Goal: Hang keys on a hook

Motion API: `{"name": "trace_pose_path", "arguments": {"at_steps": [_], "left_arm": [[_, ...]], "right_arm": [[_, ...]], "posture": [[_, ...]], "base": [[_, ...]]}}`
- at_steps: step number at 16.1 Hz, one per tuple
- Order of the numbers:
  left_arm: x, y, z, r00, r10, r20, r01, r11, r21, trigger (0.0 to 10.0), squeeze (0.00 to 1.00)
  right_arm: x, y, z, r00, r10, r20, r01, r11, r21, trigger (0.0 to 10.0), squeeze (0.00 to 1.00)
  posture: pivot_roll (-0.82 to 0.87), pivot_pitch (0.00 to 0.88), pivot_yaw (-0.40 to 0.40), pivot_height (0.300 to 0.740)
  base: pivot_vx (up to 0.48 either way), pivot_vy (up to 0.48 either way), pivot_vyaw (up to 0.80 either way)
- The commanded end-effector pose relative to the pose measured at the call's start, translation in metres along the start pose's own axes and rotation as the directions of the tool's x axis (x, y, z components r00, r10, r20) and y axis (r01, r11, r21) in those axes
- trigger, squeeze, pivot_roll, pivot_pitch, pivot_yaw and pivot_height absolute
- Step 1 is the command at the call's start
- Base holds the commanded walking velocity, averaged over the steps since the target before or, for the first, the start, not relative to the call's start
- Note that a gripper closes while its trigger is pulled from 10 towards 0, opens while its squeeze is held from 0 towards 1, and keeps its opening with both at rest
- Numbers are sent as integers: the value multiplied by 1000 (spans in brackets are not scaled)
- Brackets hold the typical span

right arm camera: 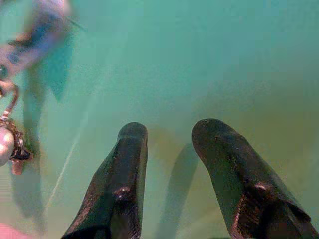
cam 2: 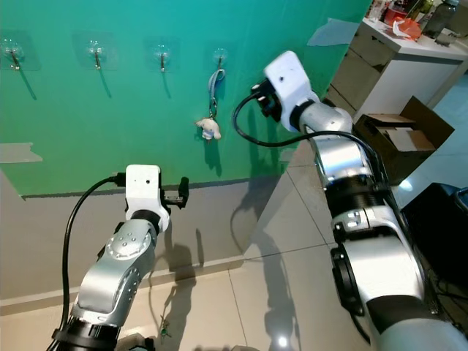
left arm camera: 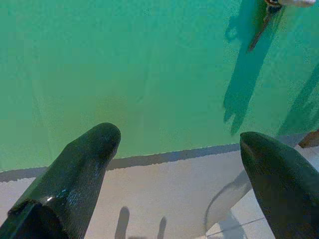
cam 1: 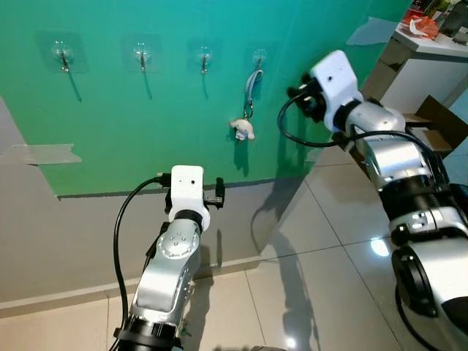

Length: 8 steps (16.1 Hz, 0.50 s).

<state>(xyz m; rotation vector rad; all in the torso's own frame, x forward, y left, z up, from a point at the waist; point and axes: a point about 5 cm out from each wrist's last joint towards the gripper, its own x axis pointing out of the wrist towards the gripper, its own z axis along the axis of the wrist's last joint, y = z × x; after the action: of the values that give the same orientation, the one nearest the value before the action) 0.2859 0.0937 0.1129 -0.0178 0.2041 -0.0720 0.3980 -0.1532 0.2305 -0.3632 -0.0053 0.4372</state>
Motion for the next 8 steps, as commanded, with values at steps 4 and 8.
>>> {"name": "trace_pose_path", "arguments": {"at_steps": [4,8], "left_arm": [[11,-4,10,999,-35,25,37,998,-55,10000,0],[22,7,17,999,-15,46,16,1000,-8,10000,0]], "right_arm": [[-6,3,-12,996,-76,-46,86,950,301,10000,0],[-16,5,-35,983,-155,-102,184,872,453,10000,0]], "posture": [[-163,0,-89,723],[-151,0,-35,723]], "base": [[0,0,0],[0,0,0]]}}
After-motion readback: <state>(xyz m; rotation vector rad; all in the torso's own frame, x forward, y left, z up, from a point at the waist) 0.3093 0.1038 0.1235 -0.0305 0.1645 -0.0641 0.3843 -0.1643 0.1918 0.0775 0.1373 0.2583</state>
